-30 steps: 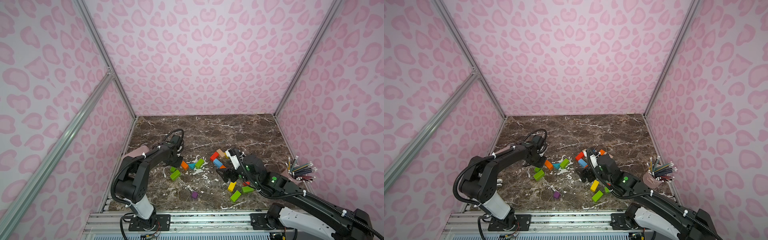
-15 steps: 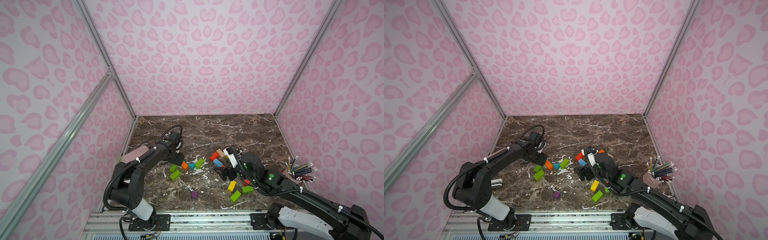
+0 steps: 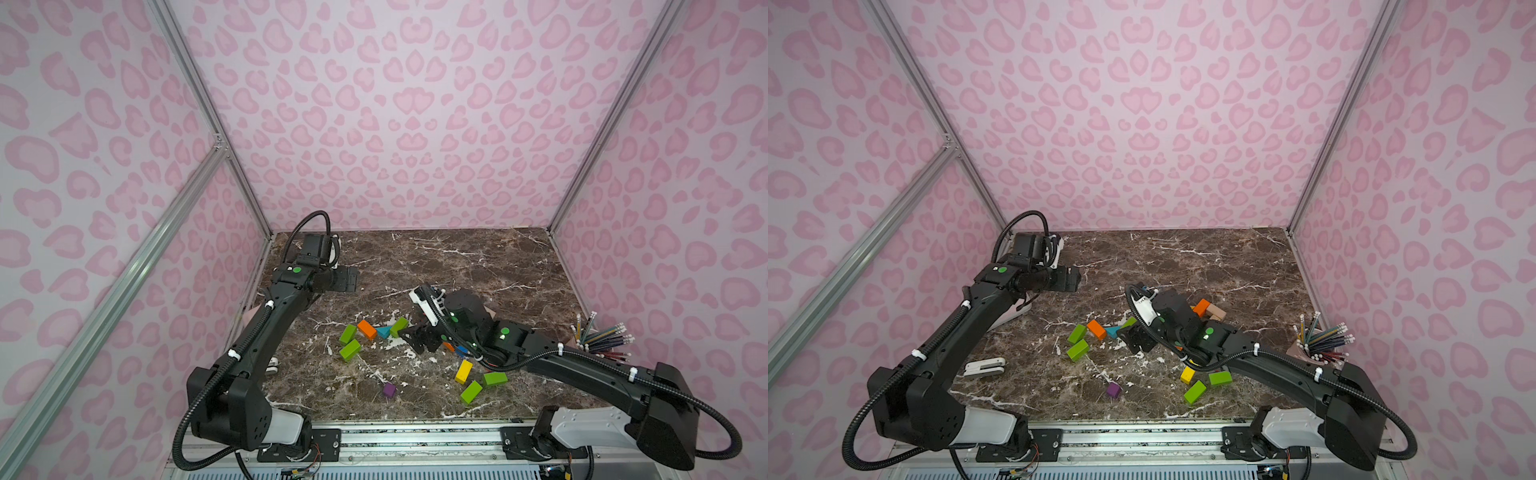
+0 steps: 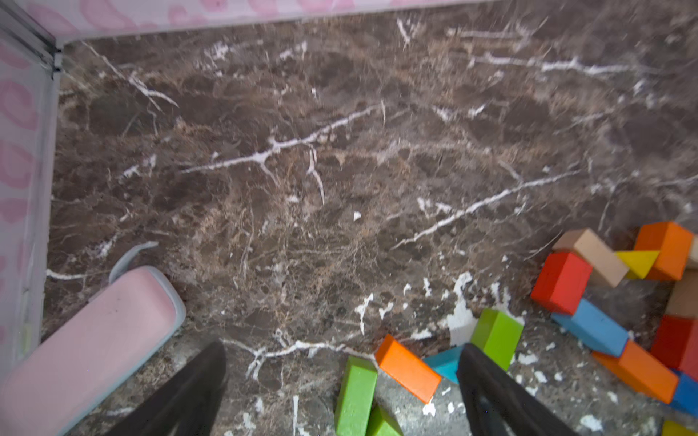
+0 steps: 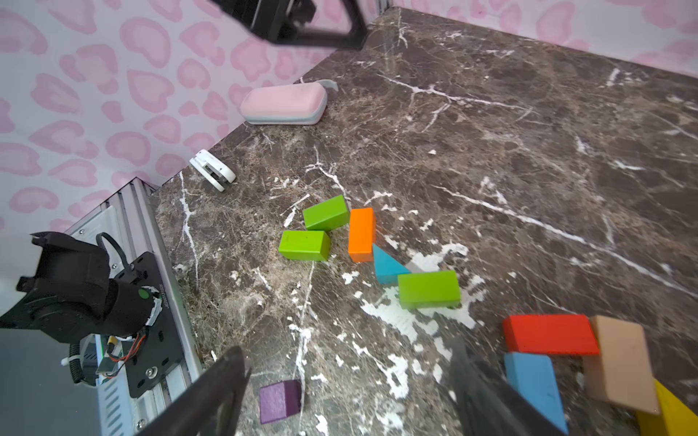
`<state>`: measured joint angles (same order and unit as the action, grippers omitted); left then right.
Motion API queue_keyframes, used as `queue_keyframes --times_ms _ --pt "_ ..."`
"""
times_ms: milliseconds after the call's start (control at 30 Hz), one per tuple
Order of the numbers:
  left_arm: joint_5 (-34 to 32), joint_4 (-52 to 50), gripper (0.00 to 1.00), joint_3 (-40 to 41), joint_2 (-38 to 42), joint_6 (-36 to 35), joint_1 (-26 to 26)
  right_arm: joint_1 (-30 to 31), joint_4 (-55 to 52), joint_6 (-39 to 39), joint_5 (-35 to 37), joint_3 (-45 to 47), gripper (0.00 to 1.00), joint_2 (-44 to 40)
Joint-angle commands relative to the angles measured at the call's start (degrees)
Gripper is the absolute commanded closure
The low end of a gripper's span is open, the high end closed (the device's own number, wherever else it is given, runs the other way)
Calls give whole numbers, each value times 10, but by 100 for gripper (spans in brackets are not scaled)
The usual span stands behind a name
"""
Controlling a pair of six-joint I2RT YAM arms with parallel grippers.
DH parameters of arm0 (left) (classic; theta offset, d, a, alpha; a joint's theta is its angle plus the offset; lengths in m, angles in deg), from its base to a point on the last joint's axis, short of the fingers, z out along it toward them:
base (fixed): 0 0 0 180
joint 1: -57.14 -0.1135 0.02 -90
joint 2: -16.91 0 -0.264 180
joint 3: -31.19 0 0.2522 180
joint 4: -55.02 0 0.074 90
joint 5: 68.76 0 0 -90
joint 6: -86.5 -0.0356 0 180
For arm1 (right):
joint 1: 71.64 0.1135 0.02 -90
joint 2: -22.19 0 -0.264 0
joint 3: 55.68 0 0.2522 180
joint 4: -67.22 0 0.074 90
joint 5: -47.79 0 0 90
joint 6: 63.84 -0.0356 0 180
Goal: Assemble a heart with building blocks
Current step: Assemble the building block at the center of the board.
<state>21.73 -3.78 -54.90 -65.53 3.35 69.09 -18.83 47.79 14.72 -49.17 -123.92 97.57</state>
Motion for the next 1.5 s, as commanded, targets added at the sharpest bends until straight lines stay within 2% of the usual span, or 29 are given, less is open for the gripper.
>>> queue_keyframes --times_ms 0,233,333,533,767,1067,1467 --pt "39 71 2 -34 2 -5 -17 23 29 26 10 -44 13 50" --pt "142 194 2 -26 3 18 -74 64 -61 71 6 -217 14 214" --pt "167 232 2 -25 -8 32 -94 76 -85 77 18 -290 16 280" --pt "190 282 2 -39 -24 73 -137 86 -146 62 56 -428 26 405" --pt "210 340 2 13 7 51 -138 89 -198 39 76 -565 40 522" --pt "224 374 2 51 25 54 -138 88 -263 36 85 -690 55 616" --pt "226 368 2 62 47 38 -138 78 -312 32 101 -775 63 679"
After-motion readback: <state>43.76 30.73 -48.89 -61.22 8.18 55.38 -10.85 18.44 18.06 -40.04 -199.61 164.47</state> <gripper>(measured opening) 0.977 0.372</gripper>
